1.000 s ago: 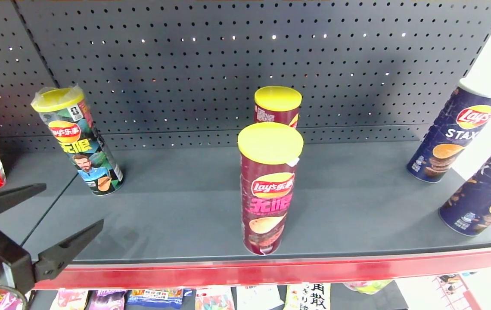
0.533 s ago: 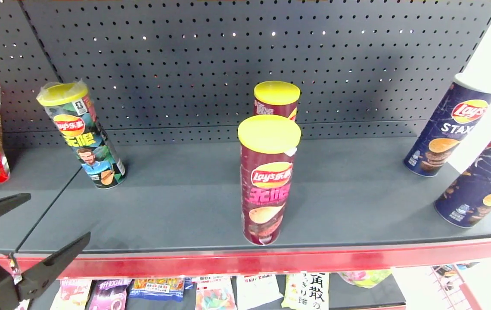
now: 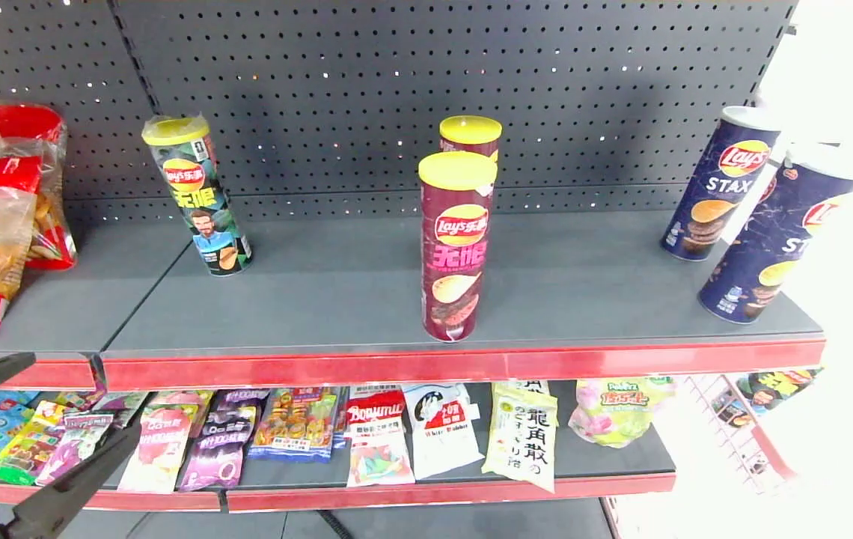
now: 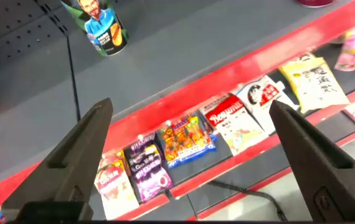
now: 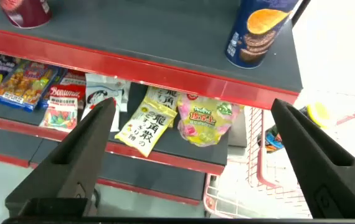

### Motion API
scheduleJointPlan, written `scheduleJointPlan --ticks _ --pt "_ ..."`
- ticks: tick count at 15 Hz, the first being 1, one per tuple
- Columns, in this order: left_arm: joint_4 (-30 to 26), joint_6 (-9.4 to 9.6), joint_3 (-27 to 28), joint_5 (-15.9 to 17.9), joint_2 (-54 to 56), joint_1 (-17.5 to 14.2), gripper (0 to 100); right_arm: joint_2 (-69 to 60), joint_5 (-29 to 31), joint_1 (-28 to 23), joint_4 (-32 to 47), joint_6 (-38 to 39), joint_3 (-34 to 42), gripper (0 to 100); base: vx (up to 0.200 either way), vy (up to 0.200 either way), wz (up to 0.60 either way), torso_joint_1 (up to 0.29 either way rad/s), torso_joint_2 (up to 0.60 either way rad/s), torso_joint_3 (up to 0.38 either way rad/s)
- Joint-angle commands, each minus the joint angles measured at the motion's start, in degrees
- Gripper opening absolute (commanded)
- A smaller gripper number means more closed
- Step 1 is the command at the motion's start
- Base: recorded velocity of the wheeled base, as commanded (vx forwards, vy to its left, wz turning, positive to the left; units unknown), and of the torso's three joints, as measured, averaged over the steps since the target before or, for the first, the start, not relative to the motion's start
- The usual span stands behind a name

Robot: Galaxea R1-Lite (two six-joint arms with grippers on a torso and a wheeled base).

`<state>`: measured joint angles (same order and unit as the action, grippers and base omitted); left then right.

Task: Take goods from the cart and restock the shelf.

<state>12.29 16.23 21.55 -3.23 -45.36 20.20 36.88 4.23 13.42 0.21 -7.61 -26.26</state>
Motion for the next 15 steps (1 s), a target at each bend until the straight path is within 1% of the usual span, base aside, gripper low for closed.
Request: scheduleJointPlan --ticks 1,2,3,7,8,9,10,15 --pt "0.10 -0.05 -0.02 -0.11 0.54 0.02 100 -0.40 -0.01 0.03 0.06 -0.04 0.24 100 0.000 0.000 0.00 0.000 0.00 0.000" --pt "0.02 -0.05 -0.02 -0.37 0.54 0.02 100 -0.40 -0.01 0.03 0.06 -0.04 0.33 100 0.000 0.000 0.00 0.000 0.00 0.000" --pt "0.02 0.12 0.07 -1.60 0.54 -0.16 100 -0.58 -0.10 0.03 0.06 -0.04 0.33 100 0.000 -0.200 0.00 0.022 0.01 -0.002" --pt "0.02 0.21 -0.20 -1.60 0.71 -0.16 100 -0.75 -0.28 0.03 -0.03 0.05 2.09 100 0.000 -0.200 0.00 0.006 0.01 0.002" --pt "0.02 0.47 -0.20 -1.69 0.80 -0.16 100 -0.75 -0.36 0.03 -0.12 0.05 2.53 100 0.000 -0.200 0.00 0.007 0.00 0.002" --pt "0.02 1.18 -0.20 -1.78 1.42 -0.16 100 -0.67 -0.45 0.11 -0.21 0.05 2.70 100 0.000 -0.200 0.00 0.002 0.01 0.002" --pt "-0.07 1.35 -0.28 -1.78 1.77 -0.16 100 -0.58 -0.45 0.11 -0.12 0.05 2.79 100 0.000 -0.200 0.00 0.002 0.00 -0.002" --pt "-0.16 1.35 -0.37 -1.87 2.03 -0.16 100 -0.31 -0.45 0.20 -0.12 0.05 2.79 100 0.000 -0.200 0.00 0.002 0.00 0.004"
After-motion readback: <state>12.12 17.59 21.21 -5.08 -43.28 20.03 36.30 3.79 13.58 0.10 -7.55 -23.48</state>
